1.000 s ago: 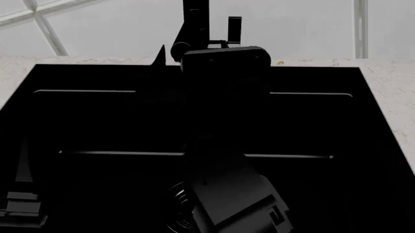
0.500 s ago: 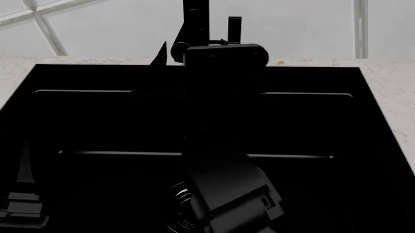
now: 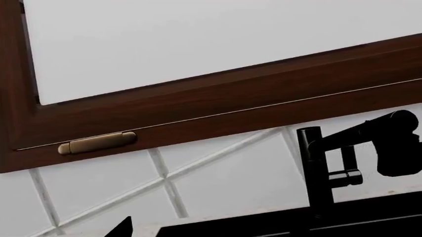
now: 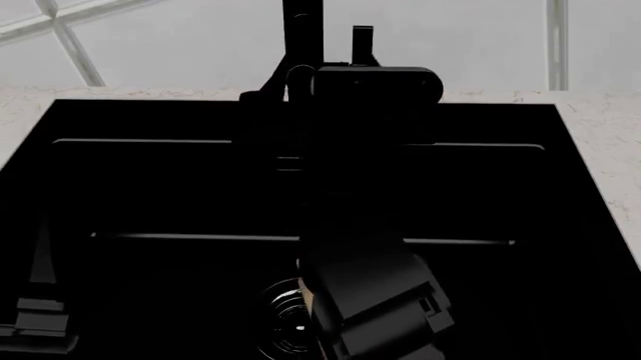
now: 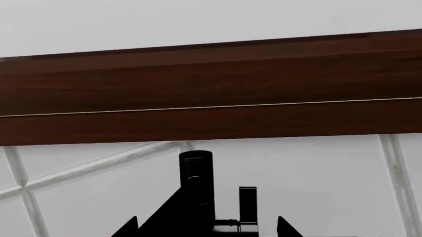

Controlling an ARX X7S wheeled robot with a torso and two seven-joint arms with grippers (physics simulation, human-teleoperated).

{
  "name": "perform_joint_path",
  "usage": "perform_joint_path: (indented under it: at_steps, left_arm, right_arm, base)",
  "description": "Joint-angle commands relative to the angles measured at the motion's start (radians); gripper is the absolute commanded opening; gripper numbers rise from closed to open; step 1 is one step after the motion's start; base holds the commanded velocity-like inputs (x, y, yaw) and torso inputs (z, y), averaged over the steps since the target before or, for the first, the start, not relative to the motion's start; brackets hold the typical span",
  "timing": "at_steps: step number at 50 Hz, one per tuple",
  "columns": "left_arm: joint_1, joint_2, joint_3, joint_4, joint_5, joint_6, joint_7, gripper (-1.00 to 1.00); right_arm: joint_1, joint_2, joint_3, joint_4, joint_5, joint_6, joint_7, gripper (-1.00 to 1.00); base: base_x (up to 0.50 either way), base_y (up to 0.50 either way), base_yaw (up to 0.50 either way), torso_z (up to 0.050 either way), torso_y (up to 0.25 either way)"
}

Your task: Turn the sink spout to the right.

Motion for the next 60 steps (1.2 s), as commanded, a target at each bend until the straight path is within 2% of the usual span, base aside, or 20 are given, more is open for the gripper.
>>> perform_joint_path:
  at_steps: [1, 19, 60]
  left_arm:
    - [-0.001, -0.003, 0.005, -0.002, 0.001, 0.001, -0.002, 1.00]
    - [-0.002, -0.008, 0.012, 0.001, 0.005, -0.002, -0.008, 1.00]
    - [-0.007, -0.015, 0.022, -0.004, 0.003, -0.001, -0.017, 1.00]
  right_arm:
    - [-0.009, 0.023, 0.003, -0.006, 0.010, -0.011, 0.026, 1.00]
    - [-0.024, 0.062, 0.011, -0.045, 0.018, 0.000, 0.072, 1.00]
    - [0.030, 0.073, 0.036, 0.108, 0.015, -0.070, 0.075, 1.00]
  base:
    - [0.00, 0.00, 0.00, 0.000, 0.000]
    - [0.00, 0.00, 0.00, 0.000, 0.000]
    - [0.00, 0.00, 0.00, 0.000, 0.000]
